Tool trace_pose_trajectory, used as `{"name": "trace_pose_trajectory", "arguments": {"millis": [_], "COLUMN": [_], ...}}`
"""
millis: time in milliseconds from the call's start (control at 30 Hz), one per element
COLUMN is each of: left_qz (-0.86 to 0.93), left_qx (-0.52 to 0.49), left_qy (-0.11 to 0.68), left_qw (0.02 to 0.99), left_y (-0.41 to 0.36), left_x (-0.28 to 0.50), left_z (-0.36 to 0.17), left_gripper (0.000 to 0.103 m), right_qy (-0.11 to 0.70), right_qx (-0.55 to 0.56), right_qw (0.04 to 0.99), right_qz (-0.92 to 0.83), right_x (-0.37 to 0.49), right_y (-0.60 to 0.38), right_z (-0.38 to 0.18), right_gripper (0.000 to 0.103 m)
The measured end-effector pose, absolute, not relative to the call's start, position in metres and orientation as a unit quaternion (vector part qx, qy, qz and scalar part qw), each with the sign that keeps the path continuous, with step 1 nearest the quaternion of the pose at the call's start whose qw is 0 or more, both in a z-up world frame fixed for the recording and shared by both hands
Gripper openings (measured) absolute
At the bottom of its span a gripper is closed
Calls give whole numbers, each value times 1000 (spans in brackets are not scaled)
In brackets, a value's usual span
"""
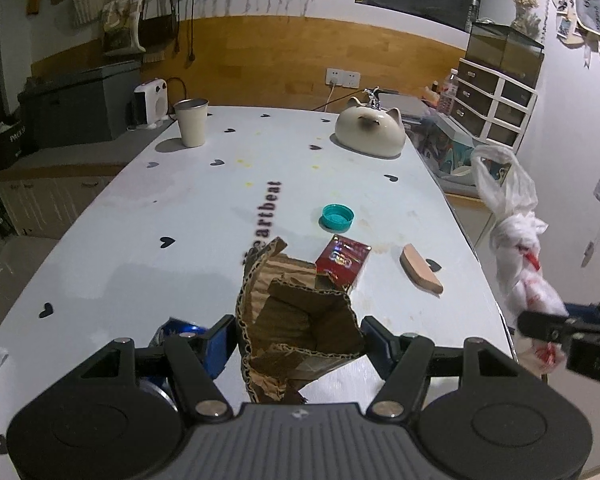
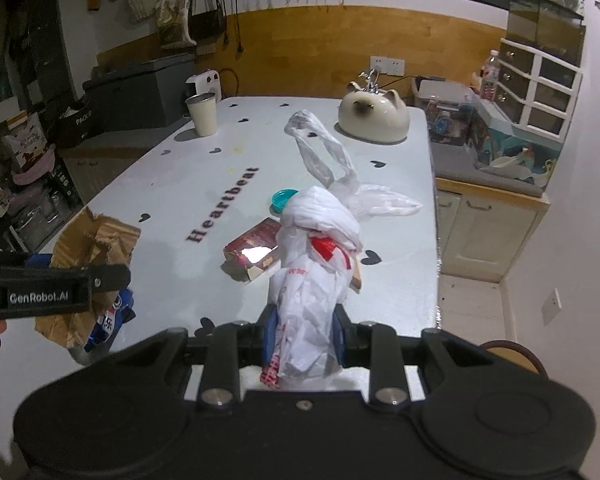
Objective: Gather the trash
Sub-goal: 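Lift the cardboard piece and white bag off the table, then carry the cardboard and white bag over the tan wastebasket with both tools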
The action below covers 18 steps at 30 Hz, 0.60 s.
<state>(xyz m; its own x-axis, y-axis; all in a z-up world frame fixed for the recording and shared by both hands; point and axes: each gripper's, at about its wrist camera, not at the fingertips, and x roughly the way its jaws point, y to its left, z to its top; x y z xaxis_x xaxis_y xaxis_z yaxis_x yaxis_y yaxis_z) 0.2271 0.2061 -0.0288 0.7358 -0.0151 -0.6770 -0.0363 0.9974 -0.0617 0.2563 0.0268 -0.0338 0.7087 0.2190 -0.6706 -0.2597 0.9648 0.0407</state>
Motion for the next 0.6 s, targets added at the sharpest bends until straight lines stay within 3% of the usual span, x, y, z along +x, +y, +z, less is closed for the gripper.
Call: {"name": "trace_pose_trajectory", "arguments": {"millis": [600], "left_qz": [9], "left_qx": [-9], "left_qy": [358], "left_qw": [934], "left_y": [143], "left_x": [191], "left_z": [-21], "left_gripper": [68], "right_qy": [336], "right_qx": [-19], "right_qw": [935], "right_qz": [113], "right_x": [210], "right_y": [-34], "right_z": [-21], "right_gripper": [29]}}
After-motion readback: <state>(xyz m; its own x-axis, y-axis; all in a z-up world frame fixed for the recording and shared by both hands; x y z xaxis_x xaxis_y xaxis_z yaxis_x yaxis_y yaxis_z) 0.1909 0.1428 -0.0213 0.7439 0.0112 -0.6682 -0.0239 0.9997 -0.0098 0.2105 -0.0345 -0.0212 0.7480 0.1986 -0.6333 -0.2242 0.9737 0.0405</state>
